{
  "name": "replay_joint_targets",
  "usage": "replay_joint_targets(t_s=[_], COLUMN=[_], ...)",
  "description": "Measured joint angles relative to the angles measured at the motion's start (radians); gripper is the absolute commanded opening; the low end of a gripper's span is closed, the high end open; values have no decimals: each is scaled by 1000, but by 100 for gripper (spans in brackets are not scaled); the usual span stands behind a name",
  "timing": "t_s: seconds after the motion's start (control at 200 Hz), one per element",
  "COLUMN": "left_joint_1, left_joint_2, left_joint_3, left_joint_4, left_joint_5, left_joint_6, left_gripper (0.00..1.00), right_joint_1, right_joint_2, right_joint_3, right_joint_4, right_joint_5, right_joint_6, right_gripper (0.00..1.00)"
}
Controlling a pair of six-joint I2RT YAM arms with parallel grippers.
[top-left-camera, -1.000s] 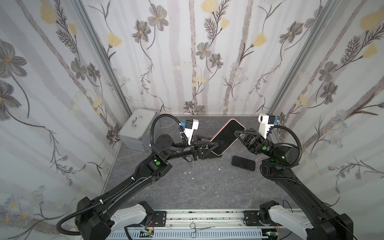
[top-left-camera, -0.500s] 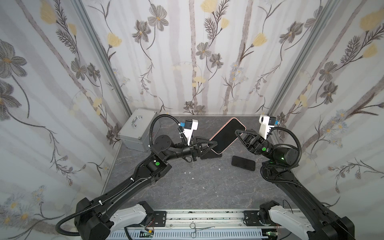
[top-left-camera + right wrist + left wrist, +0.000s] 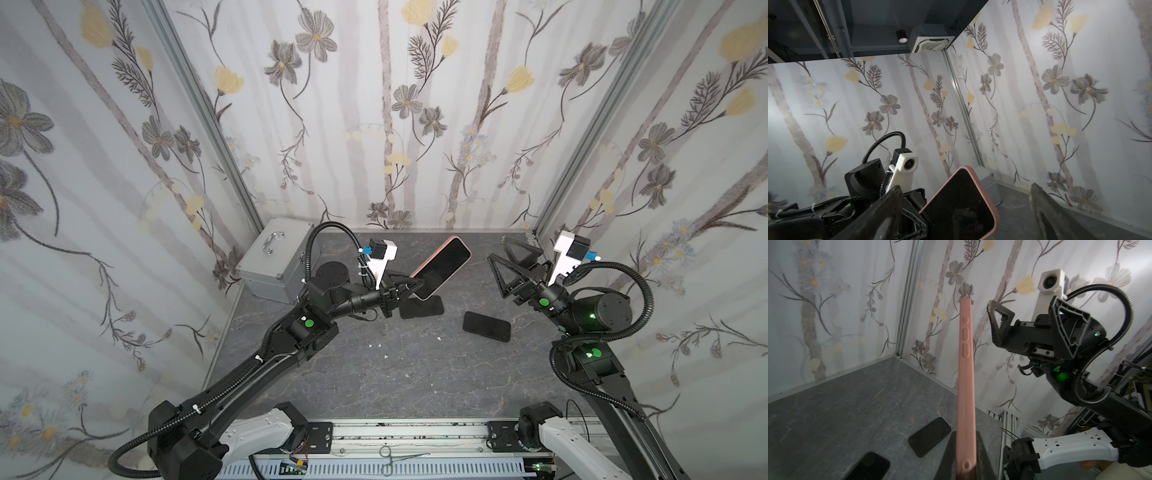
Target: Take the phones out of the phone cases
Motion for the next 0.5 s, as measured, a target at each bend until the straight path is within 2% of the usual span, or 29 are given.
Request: replay_joint_targets(t_s=[0.125,0.25,0.375,0.5], left_joint_1=[0,0,-2,-5], left_joint_2=[0,-1,-5,-15], left_joint_3=[-5,-3,-2,-12], left_joint_4=[-73,-111,-116,-115], left_joint_5=[-86,-128,-126,-66], left_joint_6=[101,90,59,60], left_gripper=[0,0,0,0], right_joint_1=[-28,-48,-50,-50], right_joint_2=[46,103,150,175], right_joint_3=[109,169,190,212], right_joint_4=[-192,-324,-414,-442], right_joint_5=[5,-69,-154,-226], right_joint_6=[-130,-206,-247,-267], right_gripper=[94,92,90,89])
